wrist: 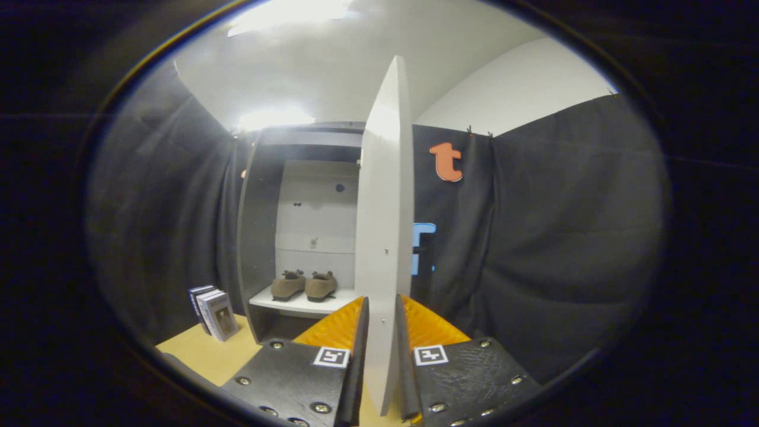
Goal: Open the shoe cabinet door, grab the shoes and put them into the shoe cabinet, then close the shoe cabinet door.
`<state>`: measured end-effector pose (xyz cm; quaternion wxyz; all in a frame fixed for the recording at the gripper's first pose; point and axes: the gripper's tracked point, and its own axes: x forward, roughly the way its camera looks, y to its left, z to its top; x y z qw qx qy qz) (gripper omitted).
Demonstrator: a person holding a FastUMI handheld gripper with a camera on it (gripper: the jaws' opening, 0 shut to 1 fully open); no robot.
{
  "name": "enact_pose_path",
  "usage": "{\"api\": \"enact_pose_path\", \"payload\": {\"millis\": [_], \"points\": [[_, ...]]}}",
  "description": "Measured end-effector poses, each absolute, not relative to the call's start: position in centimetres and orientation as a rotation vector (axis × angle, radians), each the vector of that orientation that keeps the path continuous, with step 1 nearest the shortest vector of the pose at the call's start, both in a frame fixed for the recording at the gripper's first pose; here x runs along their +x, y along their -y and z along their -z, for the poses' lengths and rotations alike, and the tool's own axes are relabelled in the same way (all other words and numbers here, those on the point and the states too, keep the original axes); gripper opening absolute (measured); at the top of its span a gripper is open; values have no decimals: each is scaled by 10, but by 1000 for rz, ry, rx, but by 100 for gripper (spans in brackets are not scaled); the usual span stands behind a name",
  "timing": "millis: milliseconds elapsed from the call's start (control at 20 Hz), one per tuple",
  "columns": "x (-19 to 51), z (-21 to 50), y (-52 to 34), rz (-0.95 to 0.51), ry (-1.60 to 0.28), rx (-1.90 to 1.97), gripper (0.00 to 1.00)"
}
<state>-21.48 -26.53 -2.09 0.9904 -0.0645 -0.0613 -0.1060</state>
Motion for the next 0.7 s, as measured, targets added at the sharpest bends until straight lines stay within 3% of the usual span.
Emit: {"api": "enact_pose_path", "payload": {"millis": [300,450,550,700], "points": [[-205,19,305,242,126,-114,27],[-189,32,311,213,77,-101,35],[-180,45,311,188,29,-73,47],[-176,48,310,151,5,-5,50]]}}
